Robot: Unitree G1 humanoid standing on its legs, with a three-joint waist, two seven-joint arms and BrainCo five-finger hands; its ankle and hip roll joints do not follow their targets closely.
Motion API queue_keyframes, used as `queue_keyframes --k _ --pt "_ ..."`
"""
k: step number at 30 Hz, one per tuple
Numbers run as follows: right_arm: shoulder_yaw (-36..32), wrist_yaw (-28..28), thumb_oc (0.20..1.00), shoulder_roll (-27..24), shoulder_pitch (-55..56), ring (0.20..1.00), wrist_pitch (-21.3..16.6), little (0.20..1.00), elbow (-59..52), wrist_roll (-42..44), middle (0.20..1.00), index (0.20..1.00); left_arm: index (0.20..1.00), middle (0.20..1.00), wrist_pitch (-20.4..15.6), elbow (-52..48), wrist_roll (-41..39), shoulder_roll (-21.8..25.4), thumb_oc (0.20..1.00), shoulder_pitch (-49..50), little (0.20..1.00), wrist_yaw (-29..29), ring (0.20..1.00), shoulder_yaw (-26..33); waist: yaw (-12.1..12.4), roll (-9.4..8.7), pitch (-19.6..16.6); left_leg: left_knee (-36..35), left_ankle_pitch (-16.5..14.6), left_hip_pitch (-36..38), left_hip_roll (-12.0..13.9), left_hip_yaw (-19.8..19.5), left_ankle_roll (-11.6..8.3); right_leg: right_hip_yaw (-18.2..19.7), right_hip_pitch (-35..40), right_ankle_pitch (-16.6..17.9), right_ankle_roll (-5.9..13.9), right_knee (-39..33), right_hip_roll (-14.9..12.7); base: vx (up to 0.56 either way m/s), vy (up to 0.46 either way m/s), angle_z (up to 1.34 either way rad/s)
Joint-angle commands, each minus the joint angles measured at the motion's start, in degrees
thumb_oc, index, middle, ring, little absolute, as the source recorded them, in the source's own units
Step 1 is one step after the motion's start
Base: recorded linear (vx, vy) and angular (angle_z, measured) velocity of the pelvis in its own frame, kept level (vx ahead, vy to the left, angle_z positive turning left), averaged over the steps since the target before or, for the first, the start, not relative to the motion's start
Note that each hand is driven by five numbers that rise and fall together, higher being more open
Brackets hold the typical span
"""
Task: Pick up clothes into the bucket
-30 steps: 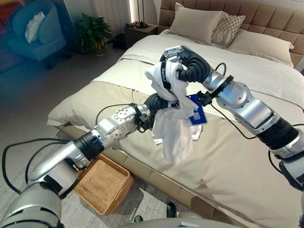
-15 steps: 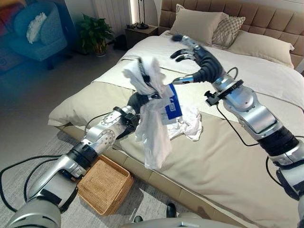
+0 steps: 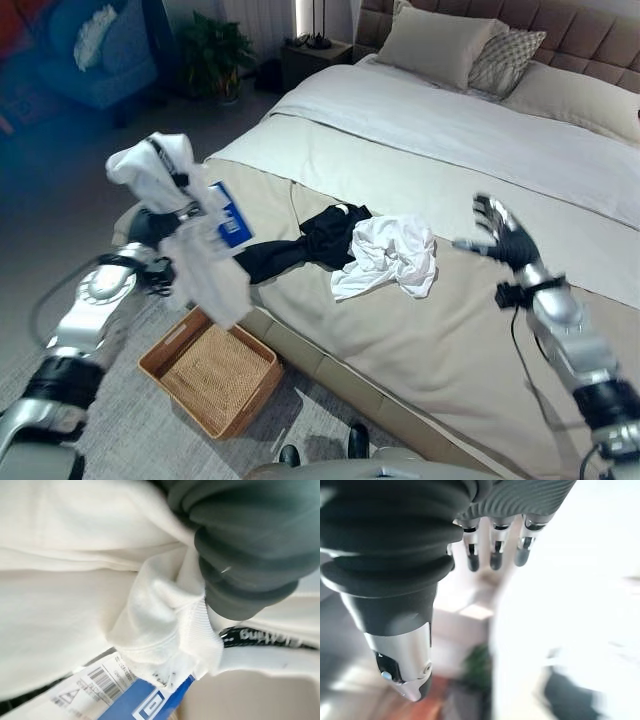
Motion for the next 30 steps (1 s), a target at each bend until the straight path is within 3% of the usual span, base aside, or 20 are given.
queue_keyframes --k 1,6,12,17,18,19,20,26,30 --pt "0.29 -0.87 1.0 1.88 -2.71 1.0 -1.54 1.0 2.61 -1.82 1.0 1.0 0.2 0.2 -5.48 -0.36 6.08 1.86 0.2 -3.38 0.2 4.17 0.2 5.0 0.41 -0.83 1.76 6.07 -3.68 -3.58 1.35 0.94 -0.62 -1.25 0.66 -2.3 6.09 3.93 -6.37 -0.13 -0.014 0.14" --pt "2.33 -3.79 1.0 7.75 -1.75 1.0 -1.62 1.0 18.5 -6.49 1.0 1.0 0.2 0.2 -6.47 2.71 9.75 -5.11 0.2 -0.26 0.2 9.04 0.2 9.44 0.59 -1.96 6.41 12.75 -4.83 -11.01 1.15 -0.22 -0.42 -1.1 -5.05 -2.58 5.33 7.73 -6.67 -0.15 -0.001 0.04" --pt "6.13 -5.94 1.0 7.85 -3.08 1.0 -2.22 1.0 26.43 -10.55 1.0 1.0 0.2 0.2 -7.8 9.51 11.62 -9.32 0.2 -2.65 0.2 16.16 0.2 9.31 0.2 -3.27 12.37 25.42 -8.54 -22.27 2.28 -0.89 0.33 1.08 -15.01 -3.46 4.32 15.41 -7.03 -0.15 0.032 0.0" --pt "6.85 -8.91 1.0 6.73 -4.88 1.0 -3.36 1.0 28.74 -10.31 1.0 1.0 0.2 0.2 -8.64 15.42 9.21 -7.79 0.2 -8.82 0.2 20.05 0.2 6.85 -0.62 -4.29 15.56 34.89 -10.96 -33.25 2.51 -1.76 1.38 2.05 -25.51 -5.6 3.46 23.81 -6.98 -0.13 0.038 -0.04" --pt "7.06 -9.29 1.0 6.56 -5.03 1.0 -3.69 1.0 29.1 -10.06 1.0 1.0 0.2 0.2 -8.93 16.54 8.6 -7.21 0.2 -10.37 0.2 20.89 0.2 6.3 -0.65 -4.24 16.22 36.67 -13.1 -34.43 2.76 -2.49 1.13 2.45 -26.74 -7.52 3.9 25.7 -6.7 -0.13 0.029 0.04" --pt "6.98 -9.66 1.0 6.32 -5.41 1.0 -3.93 1.0 28.76 -9.66 1.0 1.0 0.2 0.2 -9.25 17.56 7.77 -6.28 0.2 -12.2 0.2 21.02 0.2 5.36 -0.98 -4.65 16.8 37.83 -11.46 -37.32 2.51 -2.3 1.47 2.16 -29.16 -6.36 3.32 26.4 -7.15 -0.03 0.025 0.06" --pt "7.16 -10.04 1.0 6.22 -5.49 1.0 -4.14 1.0 28.87 -9.18 1.0 1.0 0.2 0.2 -9.42 18.19 7.06 -6.0 0.2 -13.55 0.2 21.77 0.2 4.76 -1.0 -4.55 17.33 39.28 -13.43 -38.18 2.63 -3.0 1.16 2.49 -30.17 -8.16 3.7 28.14 -6.86 -0.09 0.024 0.07" --pt "7.49 -13.25 1.0 6.03 -6.9 1.0 -5.57 1.0 28.16 -6.67 1.0 1.0 0.2 0.2 -9.65 19.86 4.6 -4.47 0.2 -20.94 0.2 25.19 0.2 0.48 -1.4 -5.42 20.87 46.27 -14.82 -48.09 2.53 -4.19 1.44 1.44 -39.26 -10.11 3.7 35.66 -7.94 -0.06 0.018 0.06" --pt "8.09 -14.77 1.0 6.1 -7.53 1.0 -6.4 1.0 27.89 -5.55 1.0 1.0 0.2 0.2 -8.87 22.31 5.61 -3.44 0.2 -24.85 0.2 26.91 0.2 -2.24 -2.0 -5.73 20.97 49.87 -15.73 -54.19 2.0 -5.02 1.68 0.94 -45.14 -11.39 3.73 40.08 -8.7 -0.02 0.024 0.11"
